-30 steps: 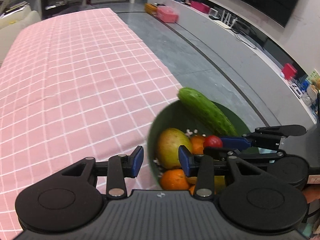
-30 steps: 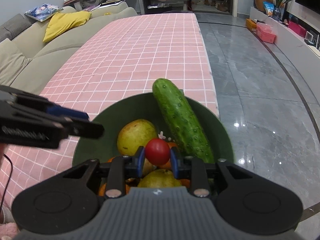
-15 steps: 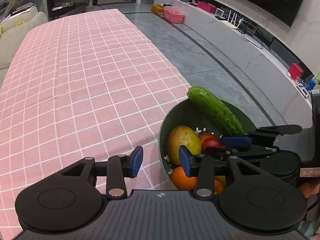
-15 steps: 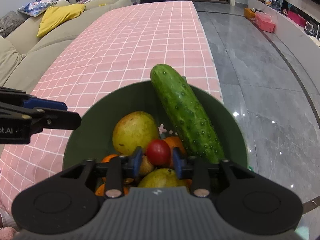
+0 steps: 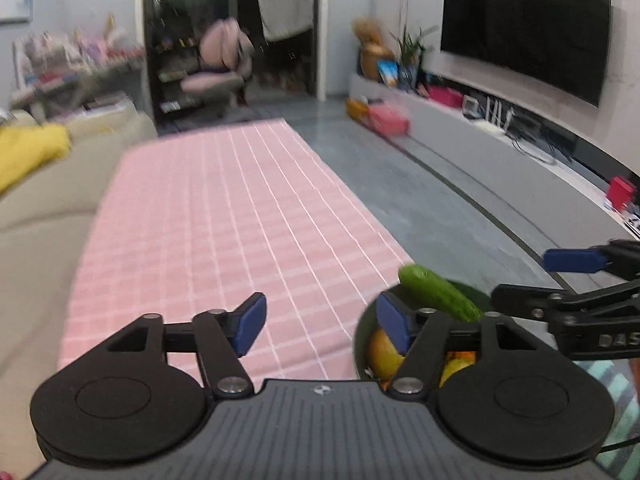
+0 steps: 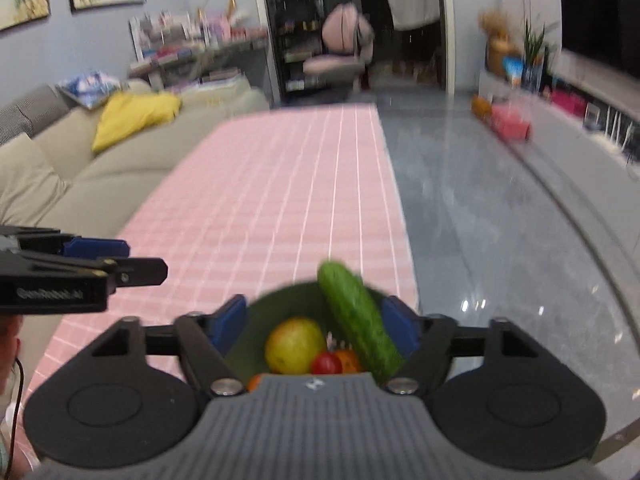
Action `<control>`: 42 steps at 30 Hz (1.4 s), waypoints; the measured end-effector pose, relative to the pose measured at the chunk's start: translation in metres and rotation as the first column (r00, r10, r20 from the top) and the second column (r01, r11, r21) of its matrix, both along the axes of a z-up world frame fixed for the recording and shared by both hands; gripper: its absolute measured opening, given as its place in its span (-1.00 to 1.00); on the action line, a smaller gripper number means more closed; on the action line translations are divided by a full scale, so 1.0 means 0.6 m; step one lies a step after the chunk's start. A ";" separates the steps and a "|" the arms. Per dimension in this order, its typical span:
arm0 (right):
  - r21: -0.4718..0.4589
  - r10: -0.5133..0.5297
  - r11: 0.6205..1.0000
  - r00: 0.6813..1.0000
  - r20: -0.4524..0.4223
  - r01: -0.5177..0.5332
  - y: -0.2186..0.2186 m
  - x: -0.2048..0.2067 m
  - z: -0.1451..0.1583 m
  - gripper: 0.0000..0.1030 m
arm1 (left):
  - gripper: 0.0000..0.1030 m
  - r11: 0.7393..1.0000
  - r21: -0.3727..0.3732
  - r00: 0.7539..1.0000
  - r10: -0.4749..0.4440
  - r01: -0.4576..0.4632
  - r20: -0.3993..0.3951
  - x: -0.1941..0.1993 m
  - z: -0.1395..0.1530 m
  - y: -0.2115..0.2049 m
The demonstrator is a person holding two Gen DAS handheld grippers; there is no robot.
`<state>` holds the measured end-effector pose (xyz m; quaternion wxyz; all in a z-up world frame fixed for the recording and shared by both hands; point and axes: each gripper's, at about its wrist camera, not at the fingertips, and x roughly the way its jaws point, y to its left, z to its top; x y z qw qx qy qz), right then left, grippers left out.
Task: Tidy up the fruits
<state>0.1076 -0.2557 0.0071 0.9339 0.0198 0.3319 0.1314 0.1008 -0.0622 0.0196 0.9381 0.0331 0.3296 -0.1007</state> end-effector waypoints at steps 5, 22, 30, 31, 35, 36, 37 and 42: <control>-0.030 -0.010 0.999 0.996 0.087 0.012 -0.001 -0.058 0.032 0.67 | 0.73 0.997 0.061 0.994 0.031 -0.038 0.104 -0.051 0.036 -0.013; -0.096 0.001 0.995 1.000 0.007 0.000 0.021 -0.137 -0.006 0.71 | 0.78 0.981 0.051 0.982 0.189 -0.188 -0.014 -0.120 -0.012 0.010; -0.100 0.017 0.995 0.997 -0.076 -0.025 0.033 -0.116 -0.040 0.73 | 0.78 0.973 0.067 0.970 0.226 -0.221 -0.088 -0.113 -0.041 0.029; -0.096 0.014 0.995 0.996 -0.085 -0.022 0.032 -0.113 -0.043 0.73 | 0.78 0.972 0.072 0.969 0.228 -0.222 -0.099 -0.112 -0.046 0.030; -0.084 0.005 0.996 0.995 -0.104 -0.013 0.031 -0.107 -0.049 0.73 | 0.78 0.971 0.088 0.965 0.233 -0.223 -0.121 -0.114 -0.054 0.029; -0.085 0.006 0.996 0.995 -0.104 -0.015 0.031 -0.107 -0.050 0.73 | 0.78 0.971 0.087 0.965 0.232 -0.222 -0.122 -0.114 -0.054 0.029; -0.086 0.008 0.996 0.995 -0.104 -0.017 0.032 -0.108 -0.051 0.73 | 0.78 0.971 0.085 0.965 0.232 -0.222 -0.124 -0.115 -0.054 0.029; -0.088 0.010 0.996 0.995 -0.104 -0.019 0.034 -0.109 -0.051 0.73 | 0.78 0.972 0.083 0.965 0.229 -0.220 -0.124 -0.115 -0.052 0.028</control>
